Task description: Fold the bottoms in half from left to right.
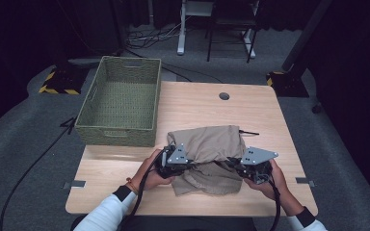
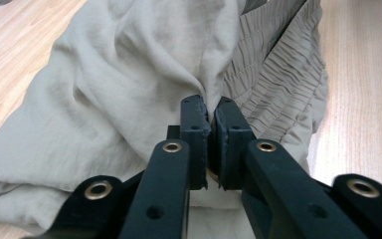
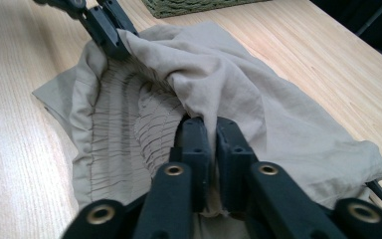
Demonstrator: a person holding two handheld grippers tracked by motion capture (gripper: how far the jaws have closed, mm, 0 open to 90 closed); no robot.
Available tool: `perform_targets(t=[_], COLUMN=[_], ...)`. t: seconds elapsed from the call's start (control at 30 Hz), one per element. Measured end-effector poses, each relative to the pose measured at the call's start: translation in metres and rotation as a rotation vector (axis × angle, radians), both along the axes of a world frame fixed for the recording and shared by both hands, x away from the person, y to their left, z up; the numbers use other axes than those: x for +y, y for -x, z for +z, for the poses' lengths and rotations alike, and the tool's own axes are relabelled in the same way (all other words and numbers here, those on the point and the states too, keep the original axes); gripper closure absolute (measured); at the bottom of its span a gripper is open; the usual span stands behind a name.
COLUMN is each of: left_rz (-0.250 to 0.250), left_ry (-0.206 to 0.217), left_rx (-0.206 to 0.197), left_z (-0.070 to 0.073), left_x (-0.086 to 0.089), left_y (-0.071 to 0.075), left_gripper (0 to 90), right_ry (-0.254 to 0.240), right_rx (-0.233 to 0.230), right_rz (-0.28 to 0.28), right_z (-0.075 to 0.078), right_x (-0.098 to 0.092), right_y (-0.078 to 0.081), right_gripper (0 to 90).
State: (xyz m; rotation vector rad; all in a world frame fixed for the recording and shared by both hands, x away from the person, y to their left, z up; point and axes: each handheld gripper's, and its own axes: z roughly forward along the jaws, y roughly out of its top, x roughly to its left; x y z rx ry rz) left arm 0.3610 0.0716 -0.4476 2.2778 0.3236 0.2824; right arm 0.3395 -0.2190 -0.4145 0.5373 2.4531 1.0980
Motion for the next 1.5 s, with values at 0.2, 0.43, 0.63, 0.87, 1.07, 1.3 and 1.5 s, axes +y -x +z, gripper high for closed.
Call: perform_targets(t=[0.2,0.43,0.63,0.87,1.07,1.3,1.5], left_rz=[-0.031,-0.111,-0.175,-0.148,-0.145,-0.121,-0.116], left_ry=[0.043,0.051,-0.081,-0.165,-0.120,-0.153,-0.198], left_rx=[-0.014,0.010,0.087,0.086,0.136,0.101,0.083], left_z=[0.016,0.026,-0.013,-0.034,-0.039,-0.037,-0.033], left_x=[0.008,0.017,0.006,-0.012,-0.019,-0.023,-0.022], left_y=[0.002,0.023,0.046,0.046,0.036,0.023,0.011], left_gripper=[85.0,85.2,84.6,85.6,85.9,86.4,86.6], right_ry=[-0.112,-0.196,-0.088,-0.127,-0.098,-0.009,0.047], right_rx=[0.052,0.177,0.348,0.382,0.325,0.275,0.224], right_rz=[0.025,0.070,0.046,-0.027,-0.062,-0.080,-0.111], right_z=[0.026,0.046,-0.009,-0.036,-0.045,-0.055,-0.055], right_x=[-0.009,-0.015,-0.018,-0.027,-0.025,-0.016,-0.022], right_y=[0.001,0.022,0.043,0.038,0.034,0.022,0.005], right_gripper=[87.5,87.6,87.9,88.6,88.9,89.0,89.1])
